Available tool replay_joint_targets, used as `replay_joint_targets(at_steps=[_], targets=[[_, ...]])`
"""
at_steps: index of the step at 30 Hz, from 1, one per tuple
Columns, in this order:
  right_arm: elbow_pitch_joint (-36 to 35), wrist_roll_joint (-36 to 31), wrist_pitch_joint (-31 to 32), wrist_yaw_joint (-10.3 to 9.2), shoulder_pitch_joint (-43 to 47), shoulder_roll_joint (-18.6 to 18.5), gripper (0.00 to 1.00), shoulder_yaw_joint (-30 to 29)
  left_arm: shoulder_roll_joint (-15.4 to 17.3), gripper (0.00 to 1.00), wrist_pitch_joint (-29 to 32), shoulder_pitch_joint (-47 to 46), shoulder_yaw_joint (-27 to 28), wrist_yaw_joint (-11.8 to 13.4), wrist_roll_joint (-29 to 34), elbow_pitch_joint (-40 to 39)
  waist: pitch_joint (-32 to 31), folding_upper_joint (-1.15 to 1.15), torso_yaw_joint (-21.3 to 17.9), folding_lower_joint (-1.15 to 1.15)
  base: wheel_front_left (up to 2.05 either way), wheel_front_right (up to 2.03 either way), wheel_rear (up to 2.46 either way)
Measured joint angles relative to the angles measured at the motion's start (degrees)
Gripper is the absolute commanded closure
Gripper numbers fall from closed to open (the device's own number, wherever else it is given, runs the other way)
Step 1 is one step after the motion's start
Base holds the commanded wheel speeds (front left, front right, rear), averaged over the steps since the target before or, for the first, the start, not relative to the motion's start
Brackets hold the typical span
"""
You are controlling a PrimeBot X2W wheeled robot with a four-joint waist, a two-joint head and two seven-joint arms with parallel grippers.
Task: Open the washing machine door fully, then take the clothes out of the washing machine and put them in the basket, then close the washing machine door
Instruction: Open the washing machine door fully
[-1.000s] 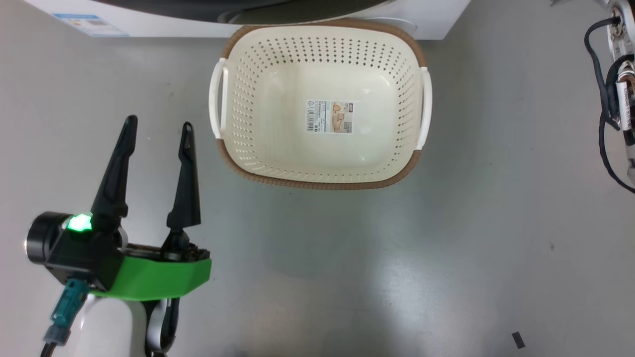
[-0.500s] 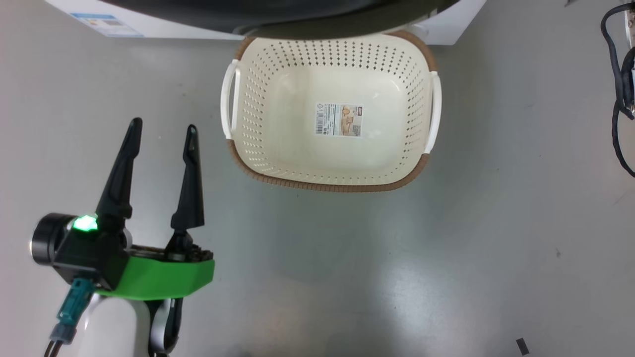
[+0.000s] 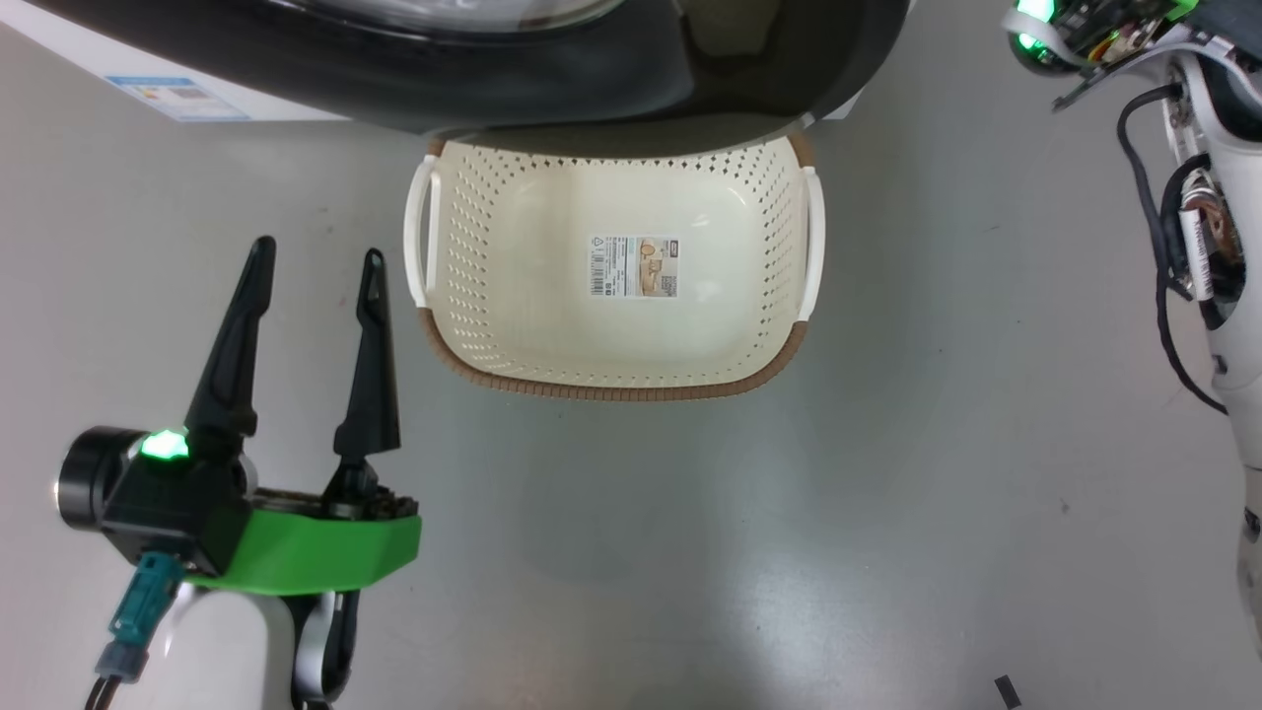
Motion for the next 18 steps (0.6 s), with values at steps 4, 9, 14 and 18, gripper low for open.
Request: replay_joint_targets(at_steps=[4, 9, 14, 18], targets=[[-0.31, -0.69, 0.30, 0.00, 0.77, 0.65, 1.00, 0.01, 0.00, 0.00, 0.00, 0.00, 0.09, 0.00, 0.00, 0.01, -0.44, 0.00, -0.55, 0.00, 0.00, 0.00, 0.00], [-0.44, -1.55, -0.62, 0.00, 1.59, 1.09, 1.00, -0.48, 0.00, 0.00, 0.00, 0.01, 0.25, 0.00, 0.00, 0.01, -0.45, 0.00, -1.04, 0.00, 0.00, 0.00, 0.00], [-0.16, -4.81, -5.89, 0.00, 1.78, 1.14, 0.00, -1.15, 0.01, 0.00, 0.00, 0.00, 0.41, 0.00, 0.00, 0.01, -0.21, 0.00, -1.32, 0.00, 0.00, 0.00, 0.00], [-2.16, -7.84, -13.58, 0.00, 2.36, 0.68, 0.00, -2.72, 0.01, 0.00, 0.00, -0.02, 0.43, 0.00, -0.01, 0.02, -0.10, 0.00, -1.49, 0.00, 0.00, 0.00, 0.00]])
